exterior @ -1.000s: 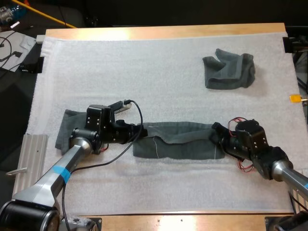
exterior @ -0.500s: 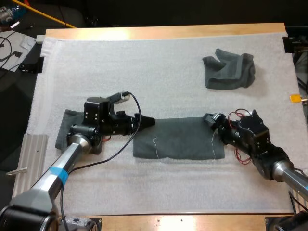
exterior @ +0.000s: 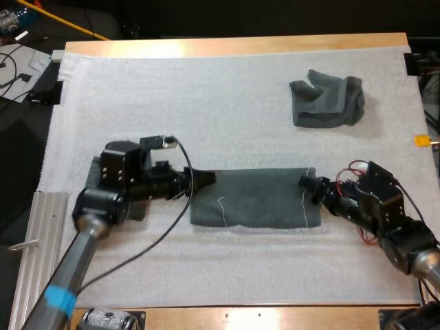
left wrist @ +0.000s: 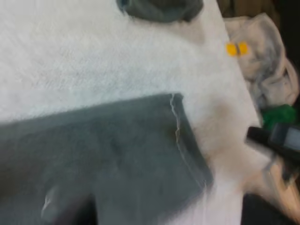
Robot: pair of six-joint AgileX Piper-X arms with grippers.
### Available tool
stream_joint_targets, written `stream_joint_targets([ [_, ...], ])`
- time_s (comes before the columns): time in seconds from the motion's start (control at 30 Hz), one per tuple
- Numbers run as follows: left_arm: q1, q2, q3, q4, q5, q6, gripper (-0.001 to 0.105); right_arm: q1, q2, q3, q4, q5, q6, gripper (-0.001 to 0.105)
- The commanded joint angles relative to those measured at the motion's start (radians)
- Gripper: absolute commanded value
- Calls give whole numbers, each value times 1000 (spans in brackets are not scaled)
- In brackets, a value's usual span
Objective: Pick towel from pile, fold and stack
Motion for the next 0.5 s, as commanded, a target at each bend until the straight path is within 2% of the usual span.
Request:
stream_joint_targets([
  [0.0,6,-111,-6,134,-75,73,61,-5,-68,-10,138,6,-54,61],
  [0.2,8,-328,-2,359,-177,166,61,-4,-193,-27,363,28,-122,61],
  [0.27,4,-284,-6,317,-149,148,62,-3,-176,-23,326,32,-113,62],
  [0.47,4,-431,-4,464,-157,164,62,-3,-228,-93,527,73,-185,62],
])
